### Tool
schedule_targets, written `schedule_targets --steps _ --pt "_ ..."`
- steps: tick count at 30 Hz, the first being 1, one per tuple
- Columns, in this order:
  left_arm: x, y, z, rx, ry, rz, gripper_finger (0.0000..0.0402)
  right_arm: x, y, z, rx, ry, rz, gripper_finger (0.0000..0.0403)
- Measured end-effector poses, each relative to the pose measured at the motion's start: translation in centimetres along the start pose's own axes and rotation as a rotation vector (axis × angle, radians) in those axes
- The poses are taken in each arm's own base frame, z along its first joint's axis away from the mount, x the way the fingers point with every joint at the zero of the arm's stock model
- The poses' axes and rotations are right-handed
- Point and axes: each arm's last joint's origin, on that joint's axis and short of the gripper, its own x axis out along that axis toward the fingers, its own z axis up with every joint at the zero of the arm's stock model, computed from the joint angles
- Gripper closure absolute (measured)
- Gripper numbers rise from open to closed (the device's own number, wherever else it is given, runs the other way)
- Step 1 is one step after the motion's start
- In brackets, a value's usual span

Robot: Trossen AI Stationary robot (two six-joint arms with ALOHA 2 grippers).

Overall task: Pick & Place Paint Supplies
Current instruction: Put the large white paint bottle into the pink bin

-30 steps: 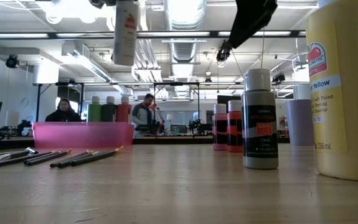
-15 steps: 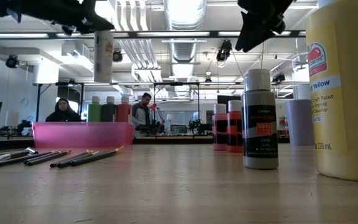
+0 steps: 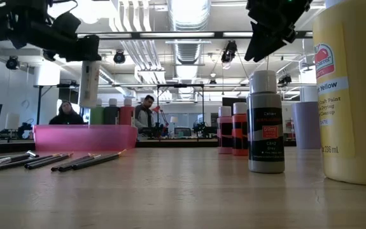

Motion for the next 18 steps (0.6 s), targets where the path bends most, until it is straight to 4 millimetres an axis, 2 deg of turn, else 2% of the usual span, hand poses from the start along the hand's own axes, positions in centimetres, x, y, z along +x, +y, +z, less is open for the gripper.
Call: schedule_targets --steps 6,18 --pt "0.1 1.0 -1.6 -0.032 0.04 0.126 0.0275 0.2 0.0 -0.2 -0.005 0.006 -0.002 0.0099" --pt "0.3 2.2 -3.2 -0.098 0.023 0.24 0.0275 0.2 0.1 -0.1 -0.009 -0.002 0.002 0.0081"
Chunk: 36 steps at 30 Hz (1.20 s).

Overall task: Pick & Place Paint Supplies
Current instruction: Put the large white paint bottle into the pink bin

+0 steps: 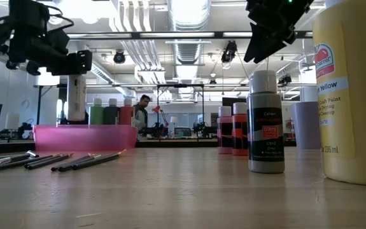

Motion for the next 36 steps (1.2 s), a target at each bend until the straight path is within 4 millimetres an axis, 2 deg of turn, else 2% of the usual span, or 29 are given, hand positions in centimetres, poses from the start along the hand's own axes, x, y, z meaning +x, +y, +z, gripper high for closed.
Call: schedule_targets --steps 20,28,36 --pt "2.9 0.2 -1.9 -0.001 0.044 0.168 0.0275 0.0 0.0 0.0 -0.004 -0.002 0.001 0.0049" --pt "3.1 0.1 -2.5 -0.078 0.059 0.19 0.0275 0.0 0.0 0.0 -0.003 -0.002 0.001 0.0068" --pt "2.8 -1.0 -3.2 -0.107 0.065 0.15 0.0275 0.0 0.0 0.0 -0.003 -0.002 0.001 0.0093"
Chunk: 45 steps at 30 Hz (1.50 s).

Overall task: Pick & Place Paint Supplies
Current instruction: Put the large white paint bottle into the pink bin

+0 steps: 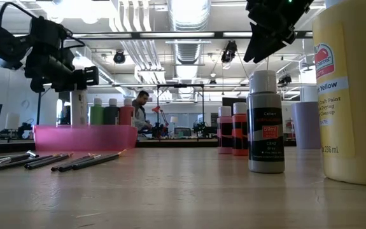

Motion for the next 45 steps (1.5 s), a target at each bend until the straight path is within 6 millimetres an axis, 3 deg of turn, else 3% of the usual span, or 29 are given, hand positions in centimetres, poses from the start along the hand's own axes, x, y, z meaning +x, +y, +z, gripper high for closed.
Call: schedule_targets --steps 12,18,30,38,45 --pt "-0.6 -1.8 -1.2 0.034 0.039 -0.079 0.0275 0.0 0.1 0.2 0.008 -0.017 0.007 0.0122" --pt "-1.0 -3.5 -0.5 0.063 -0.005 -0.19 0.0275 0.0 0.1 0.2 0.005 -0.017 0.006 0.0133" --pt "0.3 -5.9 -0.6 0.107 0.004 -0.303 0.0275 0.0 0.1 0.2 0.005 -0.017 0.007 0.015" --pt "1.1 -5.5 -1.7 0.137 0.012 -0.173 0.0275 0.0 0.1 0.2 0.005 -0.017 0.007 0.0152" --pt "0.4 -4.1 -2.3 0.138 0.008 -0.011 0.0275 0.0 0.1 0.2 0.003 -0.016 0.006 0.0131"
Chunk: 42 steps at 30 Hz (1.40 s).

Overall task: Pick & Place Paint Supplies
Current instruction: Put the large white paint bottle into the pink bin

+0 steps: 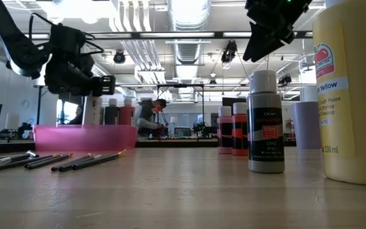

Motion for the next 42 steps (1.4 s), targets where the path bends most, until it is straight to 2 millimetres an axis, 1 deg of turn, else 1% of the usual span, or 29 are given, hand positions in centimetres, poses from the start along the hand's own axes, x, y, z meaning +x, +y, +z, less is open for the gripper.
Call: schedule_targets --steps 6,11,12,16,25,34,42 --pt "-0.6 0.9 -0.4 -0.037 -0.003 0.037 0.0275 0.1 0.0 -0.1 -0.011 0.003 -0.001 0.0113" --pt "-0.6 1.3 -0.3 -0.027 -0.008 0.097 0.0275 0.1 0.0 -0.1 -0.011 0.004 -0.001 0.0101" --pt "-0.6 1.3 -0.3 -0.032 -0.007 0.085 0.0275 0.1 0.0 -0.1 -0.013 0.004 -0.001 0.0099" --pt "-0.6 0.7 -0.3 -0.089 -0.007 -0.089 0.0275 0.1 0.0 -0.1 -0.017 0.003 -0.001 0.009" --pt "0.6 0.5 0.4 -0.052 -0.037 -0.057 0.0275 0.1 0.0 -0.1 -0.018 0.003 -0.001 0.0073" --pt "1.8 0.0 -0.4 -0.022 -0.002 -0.051 0.0275 0.1 0.0 -0.1 -0.02 0.003 0.0 0.0057" --pt "2.6 -0.3 -1.2 -0.018 -0.027 -0.029 0.0275 0.1 0.0 -0.1 -0.02 0.004 0.0 0.0049"
